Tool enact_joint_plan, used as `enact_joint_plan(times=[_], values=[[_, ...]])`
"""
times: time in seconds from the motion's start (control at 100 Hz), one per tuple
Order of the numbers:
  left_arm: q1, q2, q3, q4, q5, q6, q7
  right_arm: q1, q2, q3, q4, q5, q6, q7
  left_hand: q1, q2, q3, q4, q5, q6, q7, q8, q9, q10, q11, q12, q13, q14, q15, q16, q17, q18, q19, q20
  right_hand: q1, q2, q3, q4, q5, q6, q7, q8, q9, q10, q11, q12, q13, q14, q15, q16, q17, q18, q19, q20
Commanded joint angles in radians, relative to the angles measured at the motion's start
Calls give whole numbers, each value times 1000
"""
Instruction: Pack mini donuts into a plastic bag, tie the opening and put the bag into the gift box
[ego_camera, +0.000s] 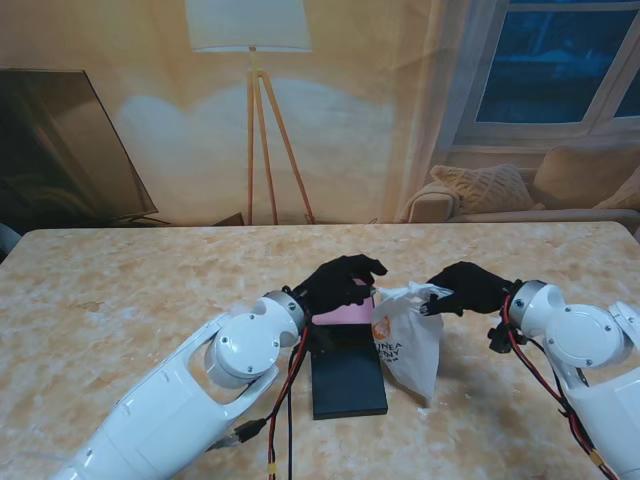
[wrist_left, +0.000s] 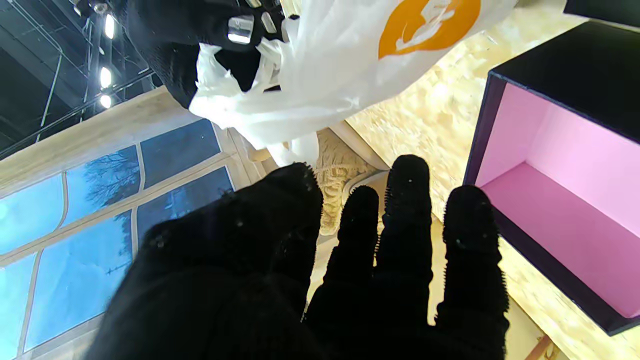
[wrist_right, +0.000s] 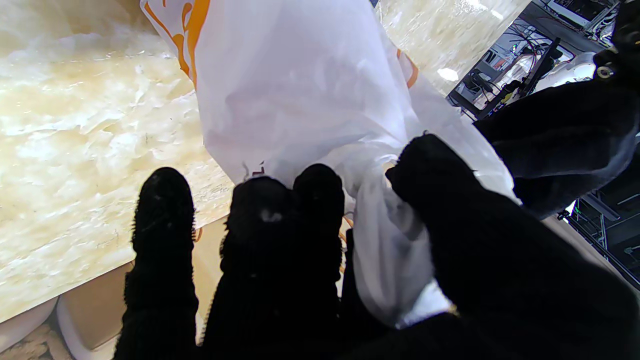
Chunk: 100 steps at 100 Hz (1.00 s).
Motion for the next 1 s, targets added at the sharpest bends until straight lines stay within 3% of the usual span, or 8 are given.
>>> enact_joint_plan(times=[0.0,0.3,0.33,0.4,0.55,0.78,0.92,0.99], values=[[8,7,-4,-19,-11,6,-26,-5,-5,-4,2,0,2,16,2,-26,36,17,37,-49,-26,-21,-22,-16,-17,-20,-17,-17,-23,-15,-14,-4,-10,-16,-5,-7,14,6,33,-18,65,21,14,-28,13,9,-2,-28,4,3,-1,7,3,-10],[-13,17,18,-17,-17,-9,-73,-4,-5,-1,9,-1,-6,14,3,-73,60,2,116,-159,50,-13,-19,-44,33,63,-25,-36,61,106,-41,-22,-2,35,-7,-3,12,8,32,-19,65,21,14,-26,12,9,-1,-30,2,3,1,8,3,-9],[-13,16,20,-16,-17,-8,-72,-3,-5,-1,10,-1,-7,14,7,-77,59,-5,132,-163,66,-7,-12,-47,38,74,-21,-37,69,124,-39,-22,-1,40,-7,-4,12,9,32,-19,65,21,13,-27,12,9,-1,-30,2,4,0,8,3,-9],[-15,15,25,-15,-19,-6,-70,-3,-5,-2,12,0,-8,13,67,-141,2,-92,197,-171,151,44,12,-61,68,115,1,-46,86,173,-32,-27,6,52,-7,-4,11,9,32,-19,65,21,12,-29,12,9,0,-28,2,4,-1,7,3,-9],[-14,9,27,-17,-41,6,-65,-3,-5,0,15,0,-10,13,128,-115,-178,-105,317,-171,361,-23,106,-81,71,273,61,-51,141,162,-9,-27,26,60,-8,-4,10,9,32,-19,65,21,13,-27,12,9,0,-27,2,5,1,8,3,-9],[-6,16,9,-27,-87,13,-95,-2,-5,0,19,1,-12,13,137,-82,-200,-95,267,-138,451,50,108,-77,53,274,57,-40,125,151,-16,-22,22,59,-8,-2,9,11,30,-20,64,22,12,-26,12,8,0,-27,1,5,0,8,3,-9],[0,20,-1,-35,-116,30,-119,-1,-5,-2,22,0,-12,13,156,-16,-163,-72,183,-37,468,266,98,-30,9,297,33,-15,105,140,-32,-16,18,72,-8,-2,9,12,27,-22,63,23,11,-26,12,8,0,-27,1,6,1,6,3,-9],[0,23,-3,-40,-126,50,-132,0,-5,-3,23,-1,-11,13,206,29,-235,-71,122,11,489,429,86,2,5,291,29,-2,109,136,-31,-14,27,84,-7,-2,9,12,27,-22,63,24,11,-26,12,8,-1,-28,1,6,1,6,3,-9]])
